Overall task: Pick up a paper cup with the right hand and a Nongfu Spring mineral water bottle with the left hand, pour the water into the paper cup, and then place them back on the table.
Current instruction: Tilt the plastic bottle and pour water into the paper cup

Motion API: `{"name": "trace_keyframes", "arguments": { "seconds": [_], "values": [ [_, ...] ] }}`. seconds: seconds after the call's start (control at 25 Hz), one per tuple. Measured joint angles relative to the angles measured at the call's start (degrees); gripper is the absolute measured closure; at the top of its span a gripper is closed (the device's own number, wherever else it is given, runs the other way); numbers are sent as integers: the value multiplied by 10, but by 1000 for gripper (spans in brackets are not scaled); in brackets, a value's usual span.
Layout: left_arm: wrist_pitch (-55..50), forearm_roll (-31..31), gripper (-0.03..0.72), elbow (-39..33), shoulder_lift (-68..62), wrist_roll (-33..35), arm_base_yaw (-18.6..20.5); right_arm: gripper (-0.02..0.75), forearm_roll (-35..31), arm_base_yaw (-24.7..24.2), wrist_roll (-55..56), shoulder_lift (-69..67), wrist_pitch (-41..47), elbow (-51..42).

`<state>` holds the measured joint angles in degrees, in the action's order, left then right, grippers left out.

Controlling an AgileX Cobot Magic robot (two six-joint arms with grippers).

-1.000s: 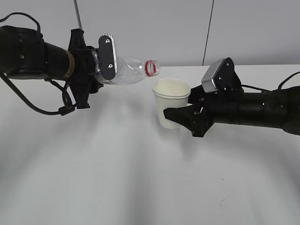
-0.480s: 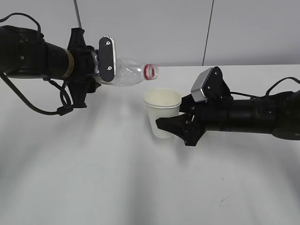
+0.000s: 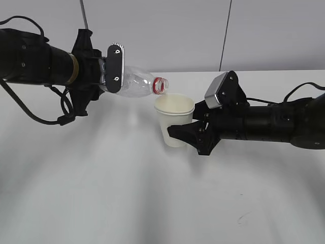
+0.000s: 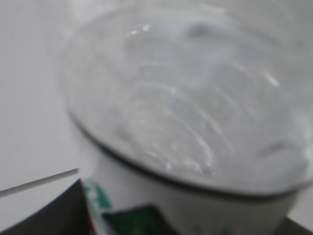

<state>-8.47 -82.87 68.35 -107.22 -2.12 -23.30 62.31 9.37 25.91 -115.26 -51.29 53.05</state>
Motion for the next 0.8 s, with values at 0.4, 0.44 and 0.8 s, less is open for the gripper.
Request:
{"name": "trace_keyframes", "arguments": {
  "seconds": [0.4,0.44,0.8],
  "values": [
    [-2,-18,302,1,0,1,0,248,22,0,-1,-1,0,0],
    [-2,-19,302,1,0,1,0,248,22,0,-1,-1,-1,0],
    [-6,-35,302,1,0,1,0,248,50,0,0,-1,1,0]
  ]
}}
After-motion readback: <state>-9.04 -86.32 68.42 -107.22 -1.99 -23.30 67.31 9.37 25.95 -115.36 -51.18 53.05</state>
